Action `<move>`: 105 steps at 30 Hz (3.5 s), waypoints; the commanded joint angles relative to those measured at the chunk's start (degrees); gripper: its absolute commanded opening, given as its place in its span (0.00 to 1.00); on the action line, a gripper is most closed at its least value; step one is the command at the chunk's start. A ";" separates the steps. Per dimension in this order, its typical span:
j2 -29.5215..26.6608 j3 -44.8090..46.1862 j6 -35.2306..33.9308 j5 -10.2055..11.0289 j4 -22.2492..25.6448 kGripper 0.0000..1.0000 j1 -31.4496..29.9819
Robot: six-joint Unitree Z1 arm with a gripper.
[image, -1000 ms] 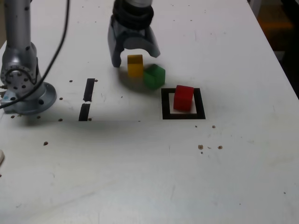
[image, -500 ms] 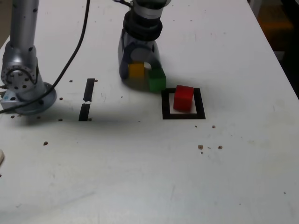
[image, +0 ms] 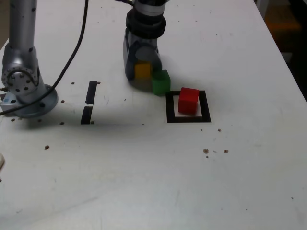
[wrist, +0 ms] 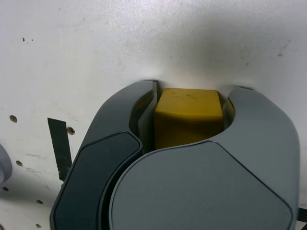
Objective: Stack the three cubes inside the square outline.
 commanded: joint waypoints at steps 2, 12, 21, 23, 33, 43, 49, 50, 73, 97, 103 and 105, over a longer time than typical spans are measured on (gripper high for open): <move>-1.90 -1.18 0.30 0.74 1.24 0.19 0.20; -6.81 -21.88 2.47 3.01 24.67 0.15 -7.61; 1.04 -37.26 1.61 -0.90 35.51 0.15 -19.84; 3.65 -39.44 0.57 -1.32 37.12 0.15 -21.42; 8.63 -45.97 -0.71 0.19 40.13 0.15 -24.91; 11.39 -41.46 -3.73 -0.70 35.69 0.16 -25.76; 11.95 -40.68 -4.08 -0.96 33.27 0.16 -27.07; 11.99 -40.51 -4.22 -0.96 32.96 0.16 -27.28; 11.55 -34.84 -4.49 -1.57 26.39 0.16 -27.35; 11.90 -32.67 -4.66 -2.31 24.75 0.87 -26.91; 11.90 -32.55 -4.66 -2.48 24.76 1.00 -26.91; 11.85 -32.51 -4.66 -2.50 24.77 1.00 -26.91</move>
